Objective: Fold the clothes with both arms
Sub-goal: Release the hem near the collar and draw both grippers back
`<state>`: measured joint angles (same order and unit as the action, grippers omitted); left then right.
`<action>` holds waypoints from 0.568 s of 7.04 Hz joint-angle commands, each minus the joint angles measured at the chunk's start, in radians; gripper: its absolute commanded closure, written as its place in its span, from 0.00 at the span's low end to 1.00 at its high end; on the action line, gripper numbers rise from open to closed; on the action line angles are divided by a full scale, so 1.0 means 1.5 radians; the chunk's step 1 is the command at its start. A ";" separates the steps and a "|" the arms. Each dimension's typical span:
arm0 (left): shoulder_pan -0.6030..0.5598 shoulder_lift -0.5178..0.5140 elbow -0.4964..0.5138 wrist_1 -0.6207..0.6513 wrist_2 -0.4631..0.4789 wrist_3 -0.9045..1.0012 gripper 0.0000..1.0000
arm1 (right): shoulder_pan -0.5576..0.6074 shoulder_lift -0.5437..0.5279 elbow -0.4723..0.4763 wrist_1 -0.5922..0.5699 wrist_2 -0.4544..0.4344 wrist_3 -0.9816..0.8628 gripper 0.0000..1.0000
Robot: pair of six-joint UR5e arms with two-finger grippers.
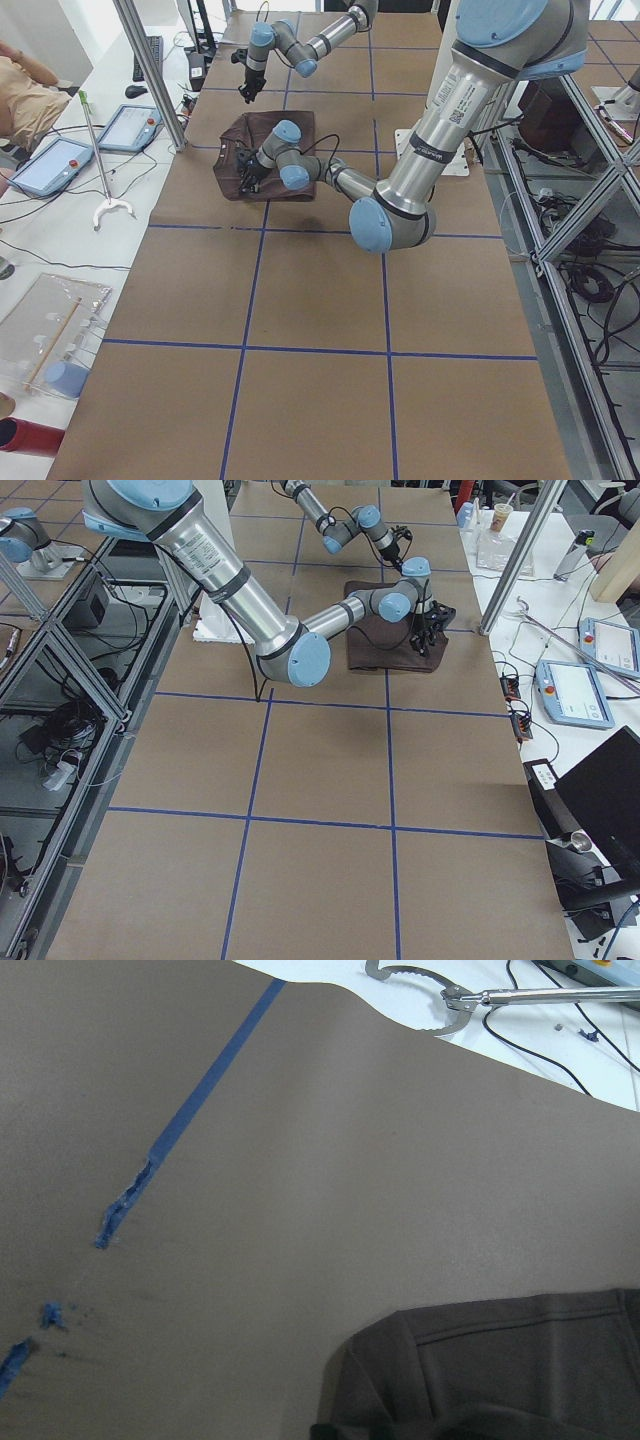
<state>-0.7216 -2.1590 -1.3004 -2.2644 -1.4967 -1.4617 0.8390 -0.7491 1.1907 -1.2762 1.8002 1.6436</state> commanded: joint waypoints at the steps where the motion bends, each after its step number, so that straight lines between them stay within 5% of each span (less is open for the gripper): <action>1: -0.008 0.000 -0.002 -0.057 -0.051 -0.003 0.61 | -0.003 -0.090 0.127 -0.001 0.011 0.014 0.31; 4: -0.013 0.001 -0.003 -0.133 -0.081 0.003 0.62 | -0.075 -0.238 0.308 -0.010 0.010 0.073 0.28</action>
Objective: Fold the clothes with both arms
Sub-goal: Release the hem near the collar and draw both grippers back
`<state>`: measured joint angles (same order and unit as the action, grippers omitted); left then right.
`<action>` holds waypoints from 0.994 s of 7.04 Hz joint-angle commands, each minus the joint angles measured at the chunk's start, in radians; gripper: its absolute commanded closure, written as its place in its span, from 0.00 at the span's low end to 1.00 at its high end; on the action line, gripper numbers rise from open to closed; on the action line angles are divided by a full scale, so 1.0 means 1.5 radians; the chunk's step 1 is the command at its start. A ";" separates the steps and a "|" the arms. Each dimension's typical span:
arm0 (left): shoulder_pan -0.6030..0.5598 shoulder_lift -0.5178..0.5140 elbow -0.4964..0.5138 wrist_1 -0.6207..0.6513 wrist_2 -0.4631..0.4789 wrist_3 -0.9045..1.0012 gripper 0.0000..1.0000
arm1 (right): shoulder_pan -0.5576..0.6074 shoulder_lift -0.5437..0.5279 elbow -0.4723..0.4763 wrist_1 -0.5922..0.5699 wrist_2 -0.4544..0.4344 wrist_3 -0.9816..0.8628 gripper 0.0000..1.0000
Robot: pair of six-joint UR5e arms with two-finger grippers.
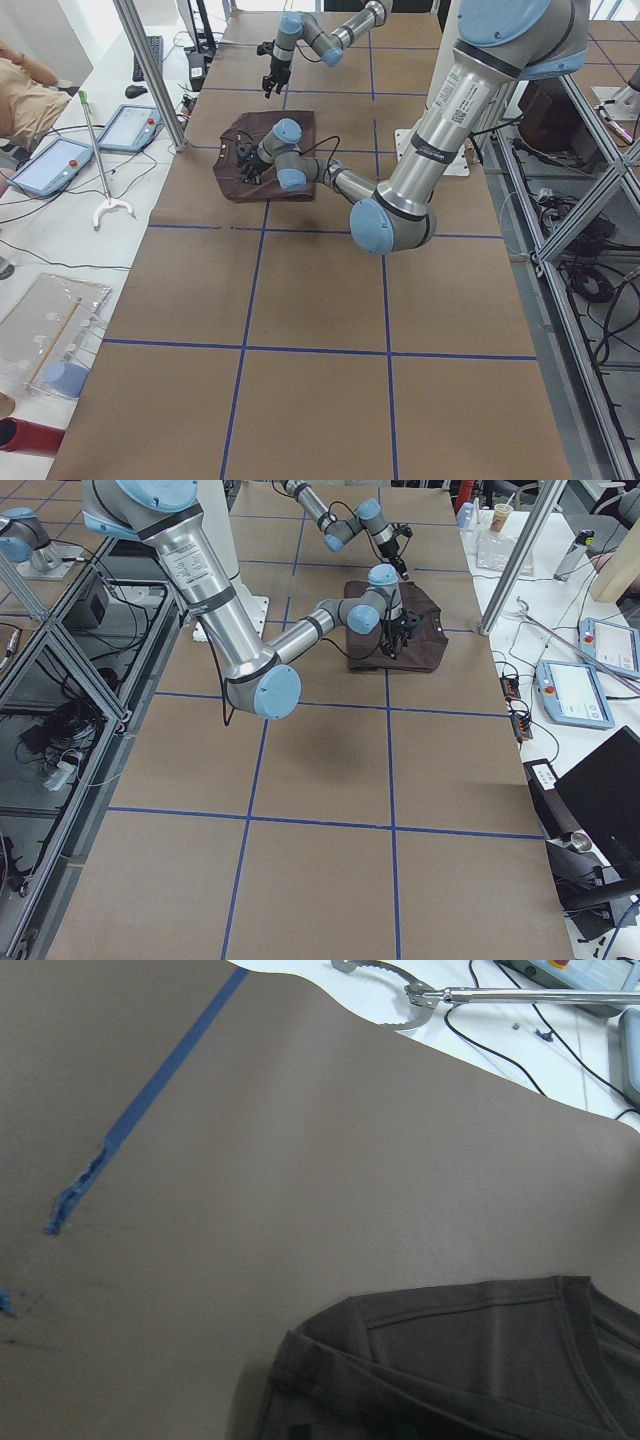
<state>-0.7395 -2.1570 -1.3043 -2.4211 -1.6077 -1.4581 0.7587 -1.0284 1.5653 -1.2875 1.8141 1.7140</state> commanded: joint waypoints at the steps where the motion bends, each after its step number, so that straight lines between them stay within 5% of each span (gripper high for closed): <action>1: -0.004 0.000 -0.001 -0.036 -0.006 0.001 0.63 | -0.043 -0.078 0.088 -0.002 0.000 0.053 0.28; 7: -0.008 0.001 -0.001 -0.040 -0.006 0.001 0.63 | -0.112 -0.097 0.086 0.006 -0.016 0.141 0.30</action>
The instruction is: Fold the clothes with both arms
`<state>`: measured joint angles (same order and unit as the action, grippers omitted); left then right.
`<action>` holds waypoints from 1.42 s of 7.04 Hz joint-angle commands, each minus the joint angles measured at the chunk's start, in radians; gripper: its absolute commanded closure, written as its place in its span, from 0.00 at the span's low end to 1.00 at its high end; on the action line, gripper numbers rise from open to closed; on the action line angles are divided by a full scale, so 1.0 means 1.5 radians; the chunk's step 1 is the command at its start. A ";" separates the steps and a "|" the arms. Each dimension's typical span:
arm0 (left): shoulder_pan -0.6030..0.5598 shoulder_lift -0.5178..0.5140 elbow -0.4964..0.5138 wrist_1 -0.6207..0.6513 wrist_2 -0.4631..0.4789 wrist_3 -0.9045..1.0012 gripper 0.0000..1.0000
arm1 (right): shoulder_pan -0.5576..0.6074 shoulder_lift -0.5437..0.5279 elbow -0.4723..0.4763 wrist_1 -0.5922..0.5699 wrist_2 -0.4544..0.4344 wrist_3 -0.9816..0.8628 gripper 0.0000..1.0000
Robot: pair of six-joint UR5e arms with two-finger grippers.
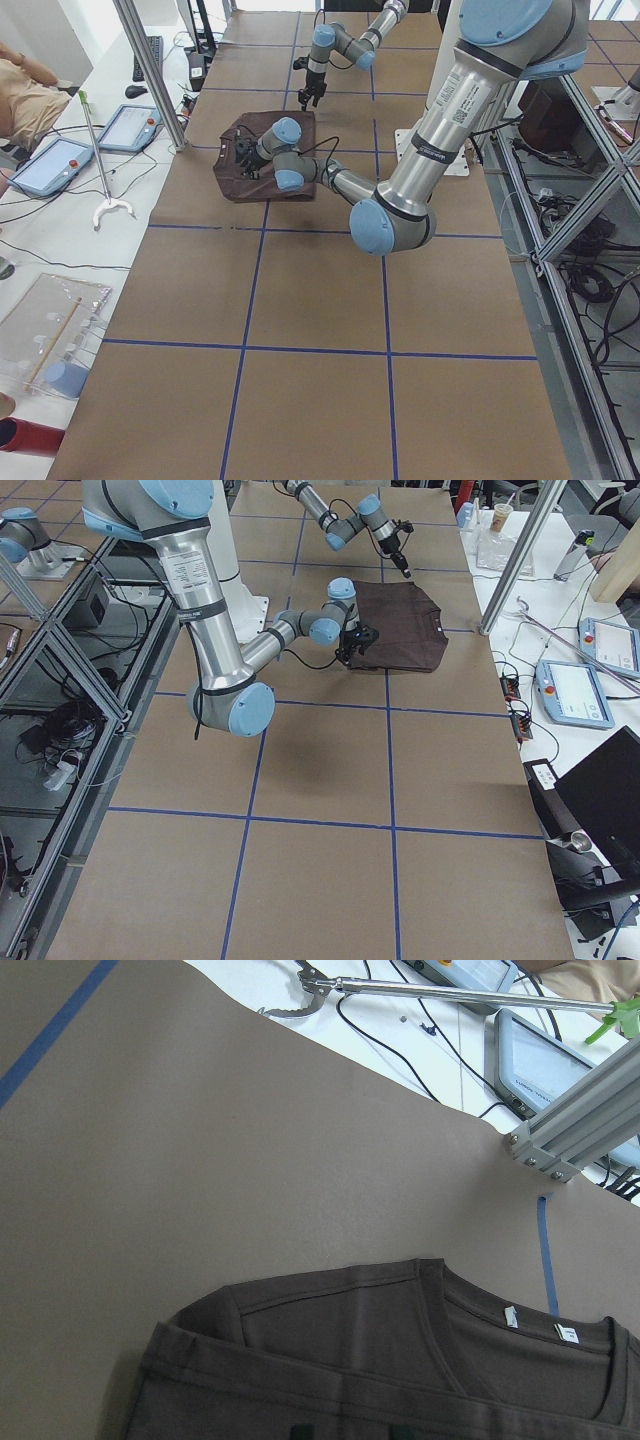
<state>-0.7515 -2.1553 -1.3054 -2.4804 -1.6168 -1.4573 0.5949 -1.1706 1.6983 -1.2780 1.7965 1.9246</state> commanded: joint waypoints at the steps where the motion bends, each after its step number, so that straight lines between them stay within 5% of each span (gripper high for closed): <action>1: 0.000 0.000 -0.001 0.000 0.000 0.000 0.63 | -0.009 0.001 -0.013 0.000 -0.009 -0.003 0.30; 3: 0.000 0.000 -0.001 0.000 0.000 0.000 0.63 | -0.010 0.007 -0.027 0.001 -0.008 -0.004 0.36; 4: 0.000 0.000 -0.004 0.000 0.000 -0.001 0.63 | -0.010 0.006 -0.026 0.000 -0.009 0.001 0.58; 5: 0.000 0.000 -0.006 0.000 0.000 -0.001 0.63 | -0.010 0.003 -0.022 0.000 -0.009 0.003 1.00; 8: -0.004 0.000 -0.006 0.000 0.000 -0.003 0.63 | -0.011 0.001 -0.010 0.000 -0.010 0.005 1.00; 10: -0.004 0.001 -0.022 0.001 -0.002 -0.004 0.62 | -0.014 -0.049 0.073 -0.009 0.000 0.004 1.00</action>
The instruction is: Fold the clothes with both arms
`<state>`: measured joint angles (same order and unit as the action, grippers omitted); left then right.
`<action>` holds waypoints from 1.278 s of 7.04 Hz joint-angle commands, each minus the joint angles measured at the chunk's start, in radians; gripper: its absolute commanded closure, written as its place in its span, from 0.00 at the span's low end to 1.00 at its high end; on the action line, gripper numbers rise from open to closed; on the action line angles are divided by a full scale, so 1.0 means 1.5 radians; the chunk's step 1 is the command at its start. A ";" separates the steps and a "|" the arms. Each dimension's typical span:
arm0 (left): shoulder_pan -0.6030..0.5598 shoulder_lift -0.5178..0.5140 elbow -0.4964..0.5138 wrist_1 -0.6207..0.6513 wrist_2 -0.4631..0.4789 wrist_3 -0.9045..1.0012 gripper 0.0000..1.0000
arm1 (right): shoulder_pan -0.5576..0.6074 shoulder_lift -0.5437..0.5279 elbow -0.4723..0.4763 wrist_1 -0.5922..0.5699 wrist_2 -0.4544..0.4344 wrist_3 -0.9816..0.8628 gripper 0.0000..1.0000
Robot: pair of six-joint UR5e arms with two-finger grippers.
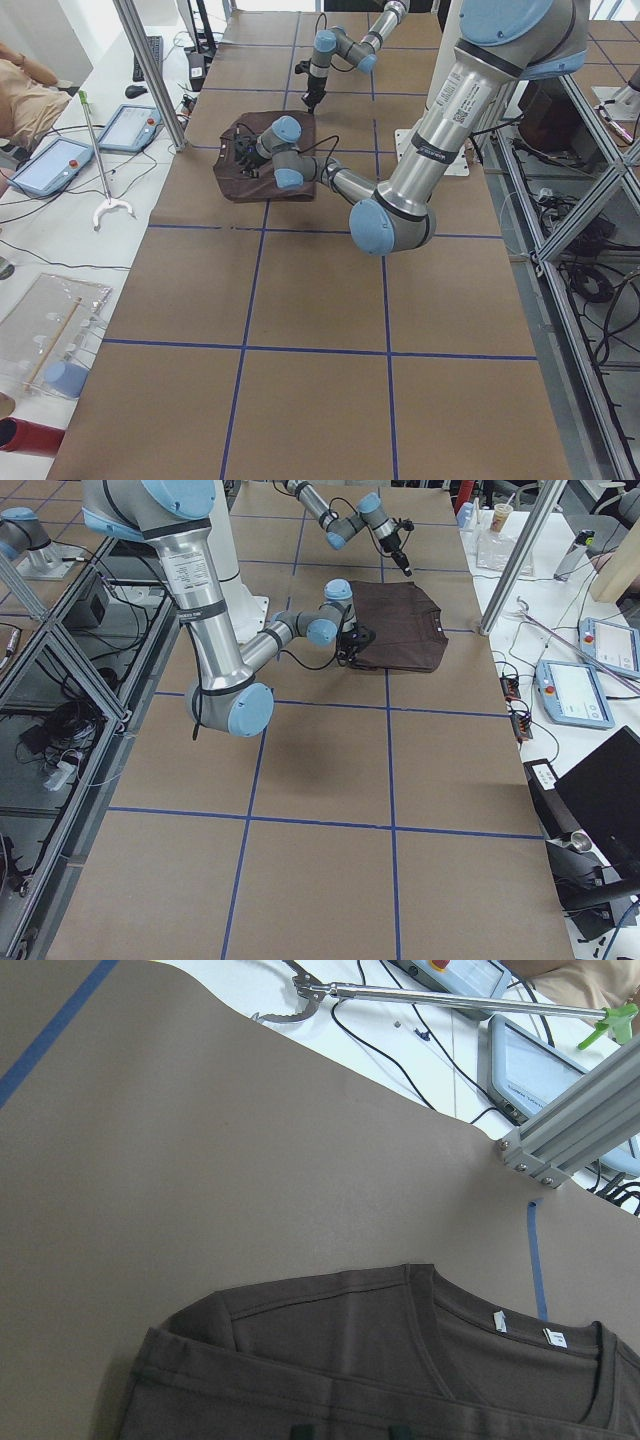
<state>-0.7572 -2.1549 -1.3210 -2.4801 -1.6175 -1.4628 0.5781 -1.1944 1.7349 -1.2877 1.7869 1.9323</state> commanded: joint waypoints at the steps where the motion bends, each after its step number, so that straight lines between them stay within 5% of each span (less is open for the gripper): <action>1: 0.000 0.001 -0.019 0.001 -0.002 -0.001 0.62 | -0.021 -0.087 0.134 -0.025 0.028 -0.001 1.00; 3: 0.002 0.012 -0.063 0.003 -0.028 -0.012 0.62 | -0.114 -0.163 0.310 -0.149 0.065 0.025 1.00; 4: 0.008 0.053 -0.124 0.007 -0.092 -0.045 0.62 | -0.142 -0.185 0.377 -0.169 0.139 0.064 1.00; 6: 0.009 0.125 -0.251 0.011 -0.169 -0.107 0.62 | -0.234 -0.214 0.366 -0.168 0.197 0.082 1.00; 7: 0.010 0.131 -0.264 0.012 -0.180 -0.121 0.62 | -0.253 -0.212 0.334 -0.169 0.173 0.088 0.01; 9: 0.048 0.188 -0.324 0.023 -0.178 -0.179 0.57 | -0.229 -0.205 0.348 -0.164 0.160 0.088 0.00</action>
<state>-0.7223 -1.9288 -1.7451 -2.4522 -1.8836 -1.6726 0.2142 -1.5076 2.2461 -1.5396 2.0376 2.0633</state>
